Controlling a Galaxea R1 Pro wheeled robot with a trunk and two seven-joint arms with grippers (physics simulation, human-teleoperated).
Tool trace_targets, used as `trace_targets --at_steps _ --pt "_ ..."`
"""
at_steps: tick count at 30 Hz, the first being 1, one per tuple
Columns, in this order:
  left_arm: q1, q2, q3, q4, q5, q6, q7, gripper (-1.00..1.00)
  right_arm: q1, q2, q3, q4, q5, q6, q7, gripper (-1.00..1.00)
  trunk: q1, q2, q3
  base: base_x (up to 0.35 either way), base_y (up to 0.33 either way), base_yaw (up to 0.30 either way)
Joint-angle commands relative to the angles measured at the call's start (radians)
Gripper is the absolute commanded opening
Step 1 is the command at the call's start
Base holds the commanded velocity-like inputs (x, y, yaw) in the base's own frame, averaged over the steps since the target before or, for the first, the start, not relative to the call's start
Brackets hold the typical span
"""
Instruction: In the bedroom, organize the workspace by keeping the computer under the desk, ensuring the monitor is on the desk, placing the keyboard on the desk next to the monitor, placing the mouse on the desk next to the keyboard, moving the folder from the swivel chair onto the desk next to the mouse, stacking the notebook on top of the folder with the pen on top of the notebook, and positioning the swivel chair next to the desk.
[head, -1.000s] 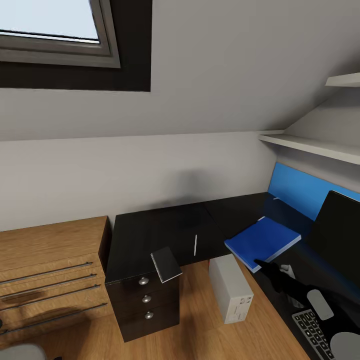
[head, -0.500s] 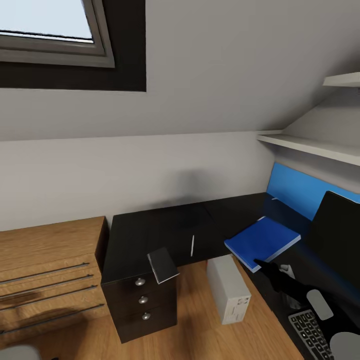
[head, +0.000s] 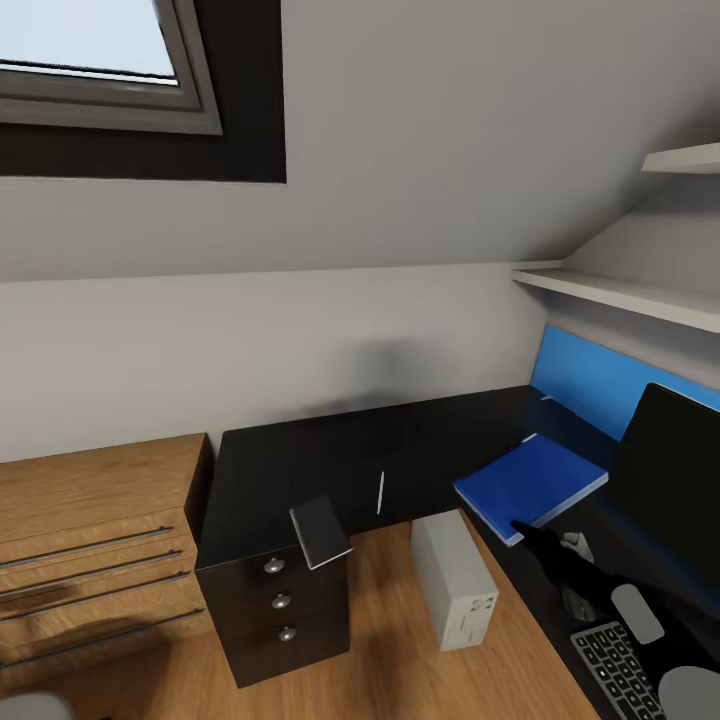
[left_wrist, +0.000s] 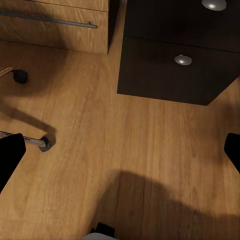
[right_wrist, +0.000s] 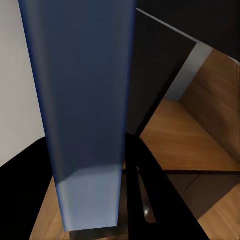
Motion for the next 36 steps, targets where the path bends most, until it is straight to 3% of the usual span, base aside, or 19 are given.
trace_targets --at_steps 1,22,36 --pt "-0.001 0.0 -0.002 0.001 0.006 -0.003 -0.003 1.0 -0.001 0.0 -0.003 0.001 -0.003 0.006 0.001 -1.0 0.001 -0.002 -0.002 0.001 -0.002 0.0" --pt "-0.001 0.0 -0.002 0.001 0.006 -0.004 -0.003 1.0 -0.001 0.0 0.0 0.008 -0.003 0.003 0.002 -1.0 0.001 -0.002 -0.002 0.002 0.0 0.0" --pt "-0.001 0.0 -0.002 0.001 0.006 -0.004 -0.003 1.0 -0.001 0.0 0.001 0.007 -0.002 0.003 0.004 -1.0 0.001 -0.002 -0.002 0.1 0.0 0.0"
